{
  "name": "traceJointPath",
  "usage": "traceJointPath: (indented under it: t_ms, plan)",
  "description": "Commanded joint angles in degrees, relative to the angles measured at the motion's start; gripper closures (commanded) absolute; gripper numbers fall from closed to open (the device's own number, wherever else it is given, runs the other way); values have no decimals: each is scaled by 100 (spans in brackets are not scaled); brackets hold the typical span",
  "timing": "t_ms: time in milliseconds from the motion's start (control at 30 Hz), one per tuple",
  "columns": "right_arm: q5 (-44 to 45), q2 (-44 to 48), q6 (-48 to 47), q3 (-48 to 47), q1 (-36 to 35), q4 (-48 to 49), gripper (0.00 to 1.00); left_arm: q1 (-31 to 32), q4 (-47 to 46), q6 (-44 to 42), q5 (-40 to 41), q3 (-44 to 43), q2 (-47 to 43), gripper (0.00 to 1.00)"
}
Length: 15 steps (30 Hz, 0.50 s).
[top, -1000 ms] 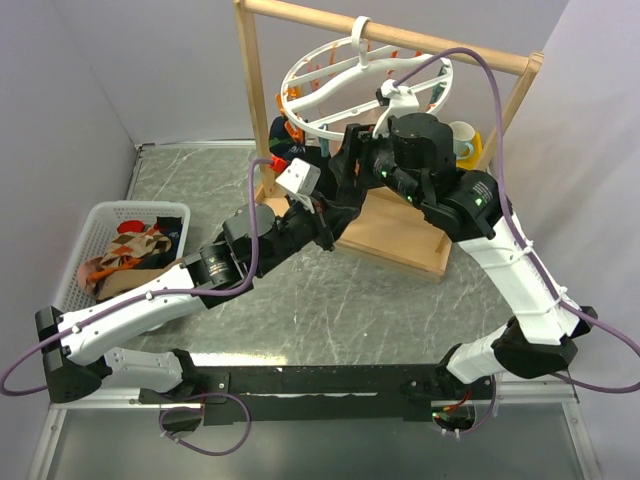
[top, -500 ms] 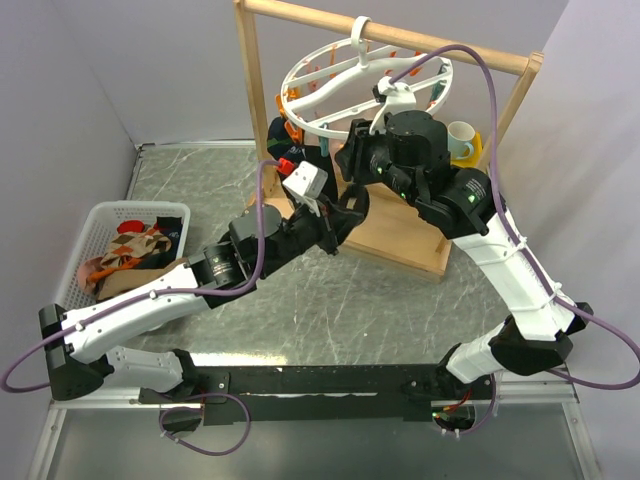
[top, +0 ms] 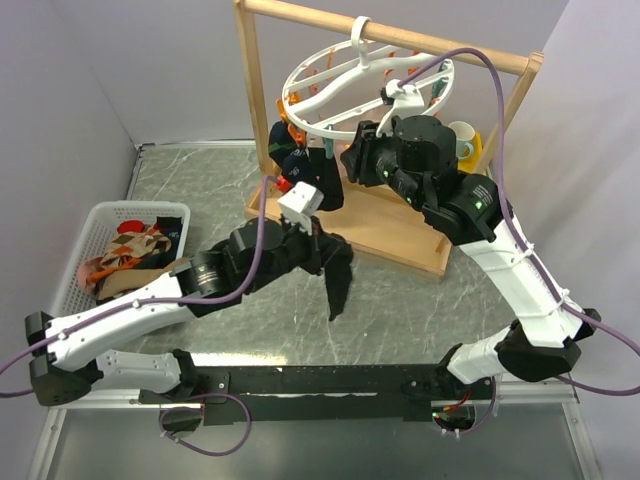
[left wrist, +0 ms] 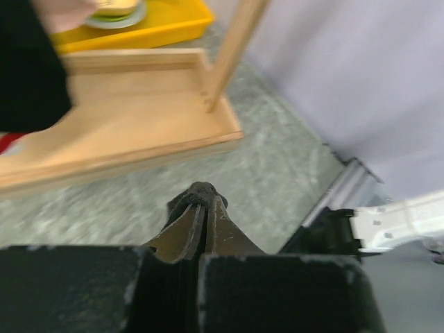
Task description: Remove the socks clipped to the hanger
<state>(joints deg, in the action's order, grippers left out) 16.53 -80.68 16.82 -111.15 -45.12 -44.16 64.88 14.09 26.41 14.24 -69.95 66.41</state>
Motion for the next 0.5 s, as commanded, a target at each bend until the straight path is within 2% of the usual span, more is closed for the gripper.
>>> traceJointPath:
  t_ms: [0, 100, 233, 467]
  plan:
    - [183, 369, -38, 146, 30, 136, 57, 7, 998, 39, 1262, -88, -418, 99]
    - [253, 509, -21, 252, 48, 118, 57, -124, 1368, -31, 1782, -62, -655, 99]
    - [403, 677, -82, 393, 109, 92, 56, -669, 1737, -75, 1837, -62, -954, 99]
    - [561, 958, -179, 621, 302, -13, 54, -2214, 2406, -154, 2338, -133, -1332, 99]
